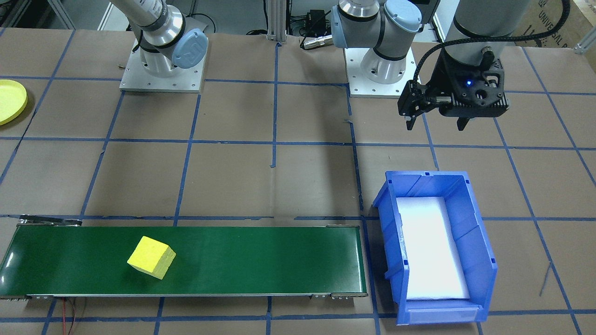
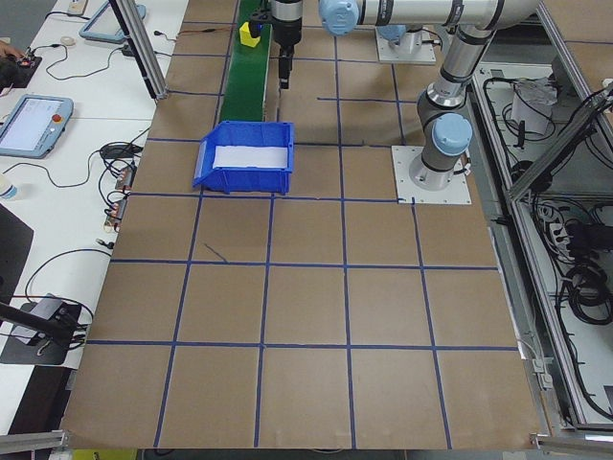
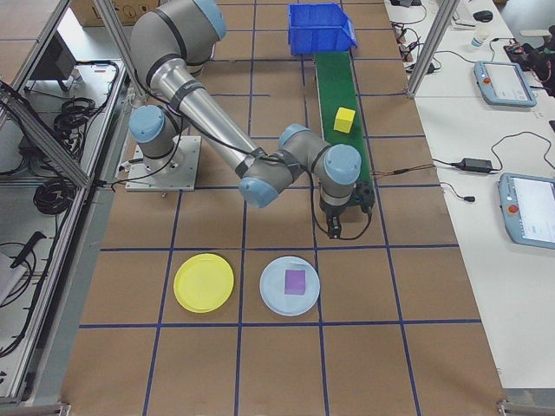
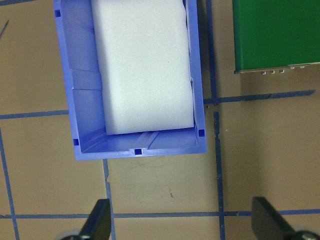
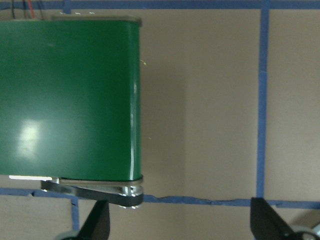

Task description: Move block left to right into plate

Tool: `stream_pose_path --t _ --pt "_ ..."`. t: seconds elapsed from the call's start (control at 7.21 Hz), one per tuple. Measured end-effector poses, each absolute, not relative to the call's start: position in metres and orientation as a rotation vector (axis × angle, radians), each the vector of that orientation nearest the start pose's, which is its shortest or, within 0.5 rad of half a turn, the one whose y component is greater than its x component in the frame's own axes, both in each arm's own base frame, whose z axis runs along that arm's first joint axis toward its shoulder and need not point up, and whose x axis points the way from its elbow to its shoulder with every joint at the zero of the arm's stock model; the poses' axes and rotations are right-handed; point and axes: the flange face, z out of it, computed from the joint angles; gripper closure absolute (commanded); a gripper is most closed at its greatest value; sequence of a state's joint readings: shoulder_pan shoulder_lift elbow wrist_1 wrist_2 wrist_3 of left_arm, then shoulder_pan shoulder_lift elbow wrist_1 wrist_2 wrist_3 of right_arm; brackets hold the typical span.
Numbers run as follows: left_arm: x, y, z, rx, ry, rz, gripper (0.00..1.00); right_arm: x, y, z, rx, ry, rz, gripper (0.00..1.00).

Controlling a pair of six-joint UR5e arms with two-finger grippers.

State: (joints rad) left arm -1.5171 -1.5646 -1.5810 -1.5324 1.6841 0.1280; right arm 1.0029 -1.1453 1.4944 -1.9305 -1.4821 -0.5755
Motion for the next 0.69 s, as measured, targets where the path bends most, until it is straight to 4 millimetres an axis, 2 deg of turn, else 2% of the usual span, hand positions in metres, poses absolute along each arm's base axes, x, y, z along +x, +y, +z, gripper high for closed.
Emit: stream_pose_path --t 0.42,0.69 --pt "-0.096 -0.498 0.49 0.109 3.025 -0.036 0.0 -0.111 -0.651 0.317 0.137 3.045 -0.081 0.01" --pt "-0.096 -0.498 0.49 0.11 3.025 -0.035 0.0 -0.045 -0.661 0.319 0.231 3.022 -0.1 0.01"
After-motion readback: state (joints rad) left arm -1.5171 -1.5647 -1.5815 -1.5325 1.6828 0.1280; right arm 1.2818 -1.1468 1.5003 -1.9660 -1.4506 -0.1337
